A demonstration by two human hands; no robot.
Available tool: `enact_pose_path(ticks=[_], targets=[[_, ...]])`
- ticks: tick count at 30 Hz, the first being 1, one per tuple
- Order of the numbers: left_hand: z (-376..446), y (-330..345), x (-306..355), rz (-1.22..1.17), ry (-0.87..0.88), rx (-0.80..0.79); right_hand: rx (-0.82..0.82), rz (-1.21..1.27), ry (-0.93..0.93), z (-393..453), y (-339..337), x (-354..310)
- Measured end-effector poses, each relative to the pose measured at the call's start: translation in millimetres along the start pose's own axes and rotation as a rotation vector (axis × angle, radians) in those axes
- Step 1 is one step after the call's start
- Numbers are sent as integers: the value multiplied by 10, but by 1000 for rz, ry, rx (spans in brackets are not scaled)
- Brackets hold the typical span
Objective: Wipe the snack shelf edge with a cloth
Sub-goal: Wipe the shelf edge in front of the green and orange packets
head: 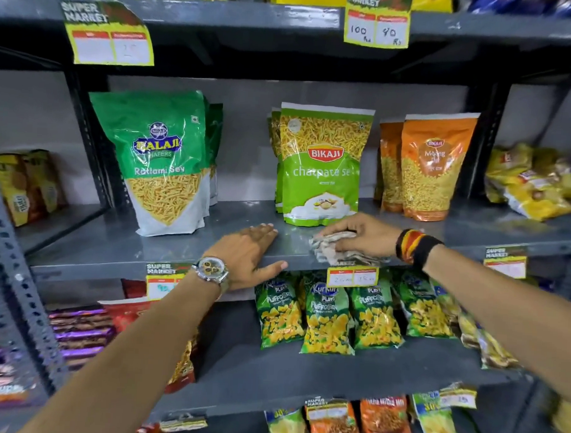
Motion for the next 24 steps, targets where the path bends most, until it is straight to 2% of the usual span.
enact_pose_path(ticks=[2,3,6,11,13,15,17,18,22,24], targets=[[142,-40,179,-12,7,19,-79,16,2,-93,-187,20],[203,-48,261,-11,8,23,-44,27,1,-99,-345,55],[377,-43,472,-16,-12,19,194,40,38,33,-824,388],[503,73,569,-7,-94,-48,242,5,95,196,-782,946],[506,96,567,-16,-106,-55,158,2,-7,104,-656,838],[503,80,565,-26,-108,-48,6,44,-87,-86,-567,707],[515,63,569,-19,-118,-43,-101,81,-104,-260,-677,648],[527,48,589,-11,-118,-43,-98,91,-103,-274,-801,666],[661,-19,800,36,-70,-37,138,97,-90,-89,-1271,969],[758,-54,926,57,-36,-45,156,61,-43,41,-1252,1165]])
Point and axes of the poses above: each hand's wrist, its own z-axis towards the middle knuckle, its own y-axis out of the palm, x = y × z, the point moved 5 cm from there along z, towards the middle knuckle, and after that the axes turned 8 degrees about z, right-handed, at the moved point
